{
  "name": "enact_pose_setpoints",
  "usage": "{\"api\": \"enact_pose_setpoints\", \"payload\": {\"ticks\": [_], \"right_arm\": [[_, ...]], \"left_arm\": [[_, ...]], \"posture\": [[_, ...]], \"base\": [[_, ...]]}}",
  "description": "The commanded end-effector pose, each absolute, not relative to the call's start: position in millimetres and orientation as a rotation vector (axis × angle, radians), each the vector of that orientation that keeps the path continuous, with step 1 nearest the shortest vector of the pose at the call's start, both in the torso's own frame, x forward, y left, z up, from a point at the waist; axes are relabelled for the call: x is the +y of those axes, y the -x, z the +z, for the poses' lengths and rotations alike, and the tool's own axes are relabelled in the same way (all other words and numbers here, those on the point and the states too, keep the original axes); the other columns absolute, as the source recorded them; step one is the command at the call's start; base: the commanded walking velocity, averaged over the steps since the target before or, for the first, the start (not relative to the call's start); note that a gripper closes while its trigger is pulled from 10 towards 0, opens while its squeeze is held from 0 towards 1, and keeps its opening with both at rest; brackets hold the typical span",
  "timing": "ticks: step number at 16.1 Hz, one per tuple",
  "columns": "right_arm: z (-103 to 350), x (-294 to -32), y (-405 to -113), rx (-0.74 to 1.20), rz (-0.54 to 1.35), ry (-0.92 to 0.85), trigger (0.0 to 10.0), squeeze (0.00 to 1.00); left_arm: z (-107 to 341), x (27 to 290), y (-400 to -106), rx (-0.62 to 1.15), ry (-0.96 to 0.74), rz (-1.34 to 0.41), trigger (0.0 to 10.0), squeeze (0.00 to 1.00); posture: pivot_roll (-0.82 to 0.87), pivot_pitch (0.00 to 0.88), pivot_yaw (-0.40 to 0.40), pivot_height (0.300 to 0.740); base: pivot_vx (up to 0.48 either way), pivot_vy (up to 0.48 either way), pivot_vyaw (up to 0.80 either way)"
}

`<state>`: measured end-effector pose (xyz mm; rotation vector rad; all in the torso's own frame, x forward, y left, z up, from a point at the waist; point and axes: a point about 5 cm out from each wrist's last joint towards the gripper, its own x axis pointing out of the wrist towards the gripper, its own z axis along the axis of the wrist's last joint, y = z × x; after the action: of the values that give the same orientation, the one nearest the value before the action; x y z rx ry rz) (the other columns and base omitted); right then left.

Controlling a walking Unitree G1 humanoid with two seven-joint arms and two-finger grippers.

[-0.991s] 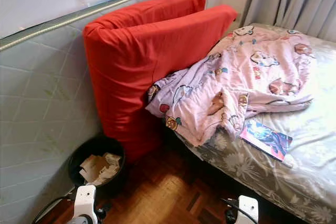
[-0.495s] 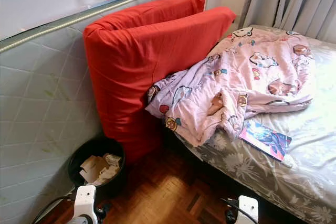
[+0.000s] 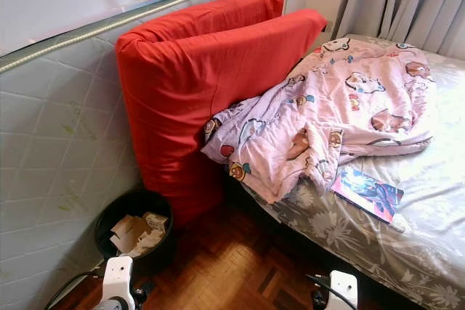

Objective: Clean up the room

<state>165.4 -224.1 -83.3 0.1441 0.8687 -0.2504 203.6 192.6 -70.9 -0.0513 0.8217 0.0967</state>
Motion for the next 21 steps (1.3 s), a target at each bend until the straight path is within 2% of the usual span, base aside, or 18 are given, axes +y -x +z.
{"api": "enact_pose_setpoints", "payload": {"ticks": [1, 2, 3, 11, 15, 16, 21], "right_arm": [[-112.1, -223.2, -50.0, 1.144, -0.059, -0.174, 10.0, 0.00], [-112.2, -223.5, -49.8, 1.146, -0.060, -0.172, 10.0, 0.00], [-111.7, -220.0, -52.3, 1.100, -0.094, -0.247, 10.0, 0.00], [-110.9, -220.9, -50.0, 1.092, -0.075, -0.246, 10.0, 0.00], [-103.2, -232.5, -57.1, 0.932, -0.236, -0.165, 10.0, 0.00], [-102.0, -232.7, -58.0, 0.900, -0.257, -0.194, 10.0, 0.00], [-98.7, -229.4, -63.1, 0.825, -0.224, -0.239, 10.0, 0.00]], "left_arm": [[-94.5, 233.0, -137.1, 1.079, 0.078, 0.111, 10.0, 0.00], [-94.5, 233.1, -137.0, 1.079, 0.078, 0.114, 10.0, 0.00], [-92.7, 235.5, -139.8, 1.039, 0.069, 0.148, 10.0, 0.00], [-92.3, 235.7, -139.7, 1.024, 0.084, 0.145, 10.0, 0.00], [-87.3, 235.9, -147.3, 0.924, 0.097, 0.149, 10.0, 0.00], [-85.7, 235.5, -149.5, 0.896, 0.096, 0.140, 10.0, 0.00], [-81.7, 235.8, -154.2, 0.830, 0.113, 0.129, 10.0, 0.00]], "posture": [[0.07, 0.000, -0.014, 0.740], [0.07, 0.000, -0.015, 0.740], [0.07, 0.000, -0.015, 0.740], [0.07, 0.000, -0.018, 0.740], [0.08, 0.000, -0.025, 0.740], [0.08, 0.000, -0.025, 0.740], [0.08, 0.000, -0.023, 0.740]], "base": [[0.000, 0.000, 0.00], [0.000, 0.000, 0.00], [0.000, 0.000, 0.00], [0.000, 0.000, 0.00], [0.000, 0.000, 0.00], [0.000, 0.000, 0.00], [0.000, 0.000, 0.00]]}}
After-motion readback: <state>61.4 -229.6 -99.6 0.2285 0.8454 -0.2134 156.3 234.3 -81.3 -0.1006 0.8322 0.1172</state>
